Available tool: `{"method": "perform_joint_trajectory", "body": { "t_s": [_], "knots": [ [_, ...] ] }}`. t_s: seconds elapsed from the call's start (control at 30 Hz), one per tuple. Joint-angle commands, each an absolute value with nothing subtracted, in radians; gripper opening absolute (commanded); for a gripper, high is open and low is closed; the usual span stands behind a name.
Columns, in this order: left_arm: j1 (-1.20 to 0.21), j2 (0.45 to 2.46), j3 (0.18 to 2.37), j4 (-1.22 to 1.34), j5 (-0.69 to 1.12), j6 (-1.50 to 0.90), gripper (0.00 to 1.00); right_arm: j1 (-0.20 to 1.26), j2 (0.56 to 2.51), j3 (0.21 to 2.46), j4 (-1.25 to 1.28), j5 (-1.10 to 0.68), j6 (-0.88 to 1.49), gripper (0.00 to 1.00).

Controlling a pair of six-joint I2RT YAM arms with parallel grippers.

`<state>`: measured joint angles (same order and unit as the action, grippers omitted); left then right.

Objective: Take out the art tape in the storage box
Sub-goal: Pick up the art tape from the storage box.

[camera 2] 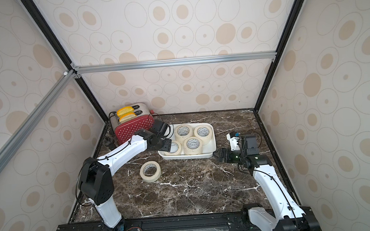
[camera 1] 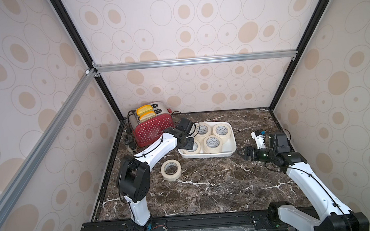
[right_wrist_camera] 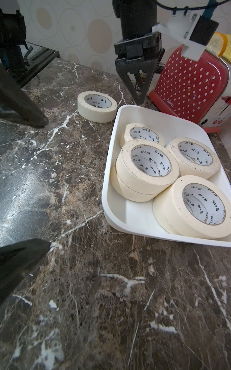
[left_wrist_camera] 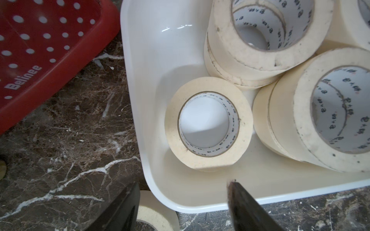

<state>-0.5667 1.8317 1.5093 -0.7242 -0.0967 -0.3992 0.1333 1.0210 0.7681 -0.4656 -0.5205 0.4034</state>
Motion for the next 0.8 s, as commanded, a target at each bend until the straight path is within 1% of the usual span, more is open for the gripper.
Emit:
{"method": "perform_joint_trajectory", "body": {
  "t_s": [0.0,0.1,0.47,0.6,0.77],
  "knots": [
    [-0.576,1.885,1.571,-0.785,-0.098,-0.387,0.69,0.129,1.0,0.755,-0.472,-0.521,0.408,0.91],
    [-0.582,1.926,1.597,-0.785,-0.091,-0.384,0.65,0.129,0.997,0.751,-0.472,-0.523,0.41,0.91],
    [-0.584,2.075,1.741,-0.813,-0.207,-0.294,0.7,0.129,0.991,0.745,-0.483,-0.521,0.413,0.91],
    [-0.583,2.129,1.796,-0.815,-0.215,-0.253,0.7,0.129,0.979,0.739,-0.489,-0.516,0.418,0.91],
    [-0.566,2.192,1.874,-0.841,-0.233,-0.207,0.68,0.129,0.968,0.734,-0.491,-0.513,0.421,0.91]
  ]
}}
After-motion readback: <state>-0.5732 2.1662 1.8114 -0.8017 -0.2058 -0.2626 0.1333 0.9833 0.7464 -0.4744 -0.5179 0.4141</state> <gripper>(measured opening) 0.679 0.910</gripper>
